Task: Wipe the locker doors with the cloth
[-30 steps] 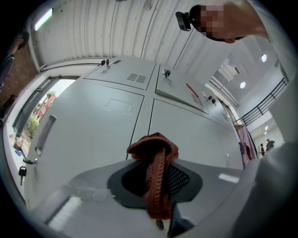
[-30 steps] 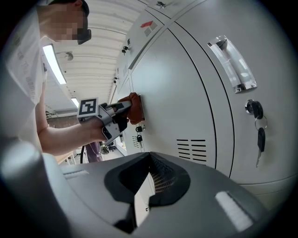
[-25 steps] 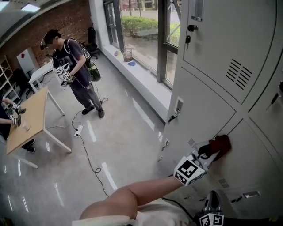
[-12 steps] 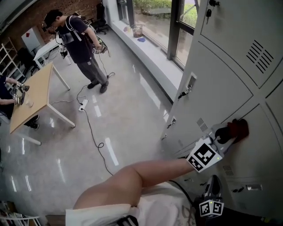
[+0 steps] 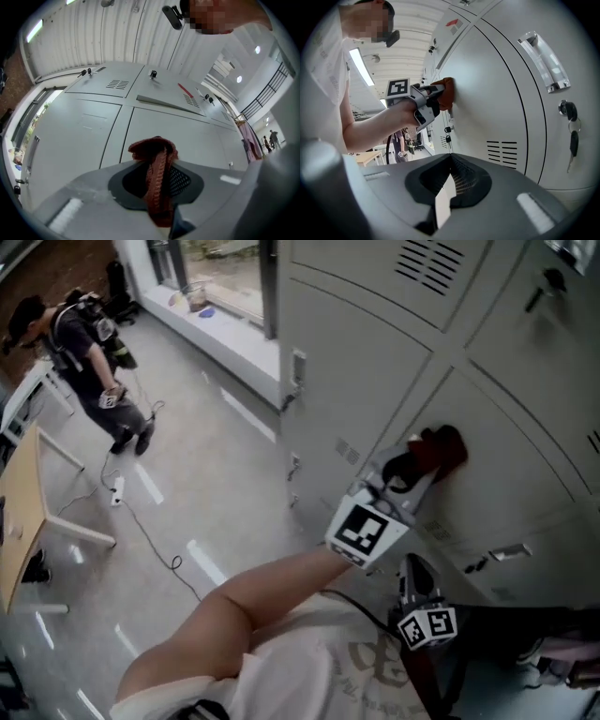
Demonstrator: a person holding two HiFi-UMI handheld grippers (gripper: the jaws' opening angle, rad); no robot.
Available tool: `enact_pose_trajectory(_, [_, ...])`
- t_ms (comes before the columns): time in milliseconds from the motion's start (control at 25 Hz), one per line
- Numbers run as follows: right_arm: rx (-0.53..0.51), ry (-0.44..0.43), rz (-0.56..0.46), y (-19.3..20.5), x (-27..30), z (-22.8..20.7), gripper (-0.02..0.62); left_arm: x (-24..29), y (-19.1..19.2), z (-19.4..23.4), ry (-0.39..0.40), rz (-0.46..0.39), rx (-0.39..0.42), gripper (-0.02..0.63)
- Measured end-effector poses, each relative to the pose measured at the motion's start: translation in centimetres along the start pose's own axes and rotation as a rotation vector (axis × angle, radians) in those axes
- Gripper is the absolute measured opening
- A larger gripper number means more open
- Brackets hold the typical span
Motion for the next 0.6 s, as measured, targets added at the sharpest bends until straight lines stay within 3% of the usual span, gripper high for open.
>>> enact_pose_trajectory(80, [0.002,0.104,0.005,-0.8,3.5,3.9,0.008,0.0,-1.1,4.5,0.053,-0.031,-0.149,0.078])
enact_pose_trajectory(120, [0.004,0.146,0.007,-1.3,6.4,5.8,0.008,0.1,-1.3,7.9,0.086,-0.004,-0.167,0.078])
enact_pose_trajectory(200, [0.005,0.16,0.009,-2.3,13.6,8.6,0.008,0.1,-1.4,16.0,0.121,0.075,-0.097,0.078])
enact_pose_trajectory(280, [0.006,0.157,0.008,-2.8,17.2,9.9,0.008,-0.1,-1.2,20.0,0.129,0.098,-0.053,0.078])
enact_pose_trajectory(600, [0.0,0.173,-0.008,-2.9,14.2,8.3,0.008,0.5,-0.9,14.7,0.201,0.083,-0.05,0.078])
Point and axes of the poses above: the fingertips, and each gripper's own axes: x forward along the fingers, z to its left, y out of its underside, the point moved 10 cm from there along -x, backward along the fingers
